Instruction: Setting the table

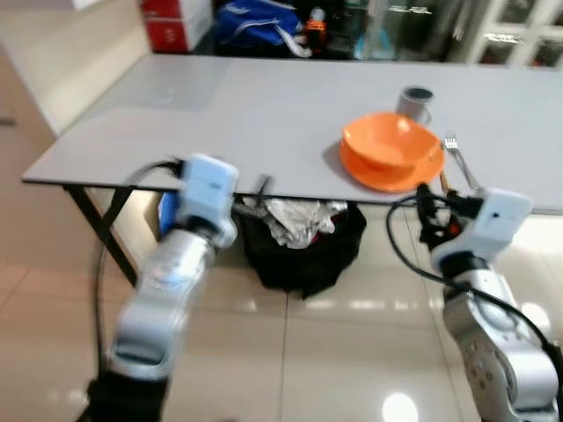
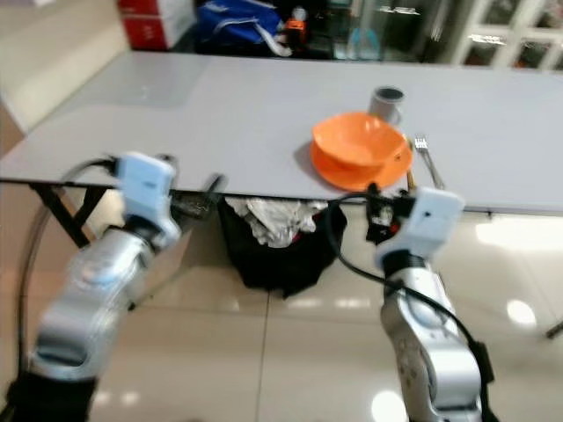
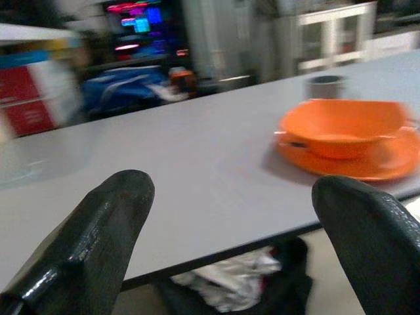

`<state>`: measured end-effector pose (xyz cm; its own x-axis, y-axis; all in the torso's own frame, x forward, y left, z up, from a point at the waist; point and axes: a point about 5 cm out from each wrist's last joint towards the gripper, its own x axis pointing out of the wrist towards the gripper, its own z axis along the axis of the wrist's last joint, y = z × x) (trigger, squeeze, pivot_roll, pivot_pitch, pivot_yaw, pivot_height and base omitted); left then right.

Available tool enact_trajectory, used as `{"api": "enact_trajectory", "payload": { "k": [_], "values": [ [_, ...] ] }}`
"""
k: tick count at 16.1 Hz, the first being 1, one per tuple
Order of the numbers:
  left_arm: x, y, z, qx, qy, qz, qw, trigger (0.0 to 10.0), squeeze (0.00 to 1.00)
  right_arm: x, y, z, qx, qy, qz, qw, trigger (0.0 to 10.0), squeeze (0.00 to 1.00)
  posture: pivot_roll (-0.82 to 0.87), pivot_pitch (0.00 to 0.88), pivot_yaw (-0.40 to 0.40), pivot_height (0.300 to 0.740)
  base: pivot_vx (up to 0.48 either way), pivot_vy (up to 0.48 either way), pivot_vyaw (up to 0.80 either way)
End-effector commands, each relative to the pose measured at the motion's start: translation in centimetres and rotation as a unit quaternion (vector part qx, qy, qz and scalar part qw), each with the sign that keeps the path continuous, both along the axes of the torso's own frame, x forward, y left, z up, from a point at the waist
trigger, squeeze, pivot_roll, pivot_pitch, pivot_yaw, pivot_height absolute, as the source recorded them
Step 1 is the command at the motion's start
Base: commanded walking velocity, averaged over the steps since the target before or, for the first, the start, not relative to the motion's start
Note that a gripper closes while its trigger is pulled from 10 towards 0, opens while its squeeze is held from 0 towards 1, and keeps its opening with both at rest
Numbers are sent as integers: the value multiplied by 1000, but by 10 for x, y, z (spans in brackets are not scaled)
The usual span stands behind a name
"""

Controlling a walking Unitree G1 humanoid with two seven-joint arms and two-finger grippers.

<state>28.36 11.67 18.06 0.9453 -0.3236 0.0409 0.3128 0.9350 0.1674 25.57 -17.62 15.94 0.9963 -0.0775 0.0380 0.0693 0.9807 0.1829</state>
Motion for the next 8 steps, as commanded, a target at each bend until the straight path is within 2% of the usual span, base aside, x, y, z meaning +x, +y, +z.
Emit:
{"api": "enact_trajectory", "payload": {
  "k": [1, 8],
  "values": [
    [-1, 13, 4, 11, -7, 28, 1000, 10000, 0, 3, 6, 3, 0, -6, 15, 1000, 10000, 0, 58, 33, -12, 740, 0, 480, 0],
    [-10, 26, 9, 18, -20, 64, 998, 10000, 0, 15, 14, 0, -14, -7, 45, 999, 10000, 0, 101, 41, -66, 740, 0, 480, 0]
  ]
}}
